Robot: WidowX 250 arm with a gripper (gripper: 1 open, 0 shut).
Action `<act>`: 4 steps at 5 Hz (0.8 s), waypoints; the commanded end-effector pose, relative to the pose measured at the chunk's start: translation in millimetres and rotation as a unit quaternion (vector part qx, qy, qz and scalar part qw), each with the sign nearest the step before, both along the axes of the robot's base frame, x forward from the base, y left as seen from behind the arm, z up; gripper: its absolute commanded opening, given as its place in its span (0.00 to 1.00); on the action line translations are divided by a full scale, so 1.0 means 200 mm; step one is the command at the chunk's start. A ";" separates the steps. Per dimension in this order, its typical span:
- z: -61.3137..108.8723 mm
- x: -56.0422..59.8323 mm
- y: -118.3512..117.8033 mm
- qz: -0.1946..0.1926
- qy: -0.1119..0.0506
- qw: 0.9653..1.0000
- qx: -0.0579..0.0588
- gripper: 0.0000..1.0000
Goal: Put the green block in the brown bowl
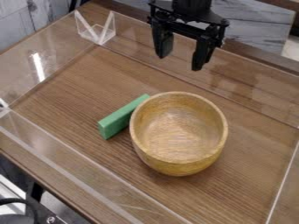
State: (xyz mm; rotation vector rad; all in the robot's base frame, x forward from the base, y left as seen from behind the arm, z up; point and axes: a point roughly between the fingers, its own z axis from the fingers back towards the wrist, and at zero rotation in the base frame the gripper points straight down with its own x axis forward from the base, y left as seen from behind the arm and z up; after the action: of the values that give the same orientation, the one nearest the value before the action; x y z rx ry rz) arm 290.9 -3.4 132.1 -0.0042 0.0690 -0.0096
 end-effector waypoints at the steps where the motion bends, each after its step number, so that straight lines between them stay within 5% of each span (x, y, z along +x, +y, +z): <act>1: -0.02 -0.07 0.07 -0.031 0.005 1.000 0.000 1.00; 2: -0.15 -0.26 0.22 -0.127 0.017 0.992 0.001 1.00; 3: -0.21 -0.44 0.35 -0.199 -0.014 0.980 0.012 1.00; 4: -0.20 -0.55 0.40 -0.219 -0.056 0.974 0.029 1.00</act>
State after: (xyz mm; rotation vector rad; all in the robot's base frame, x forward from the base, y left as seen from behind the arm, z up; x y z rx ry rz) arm 175.0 72.8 83.5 0.0484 -0.0126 -0.4486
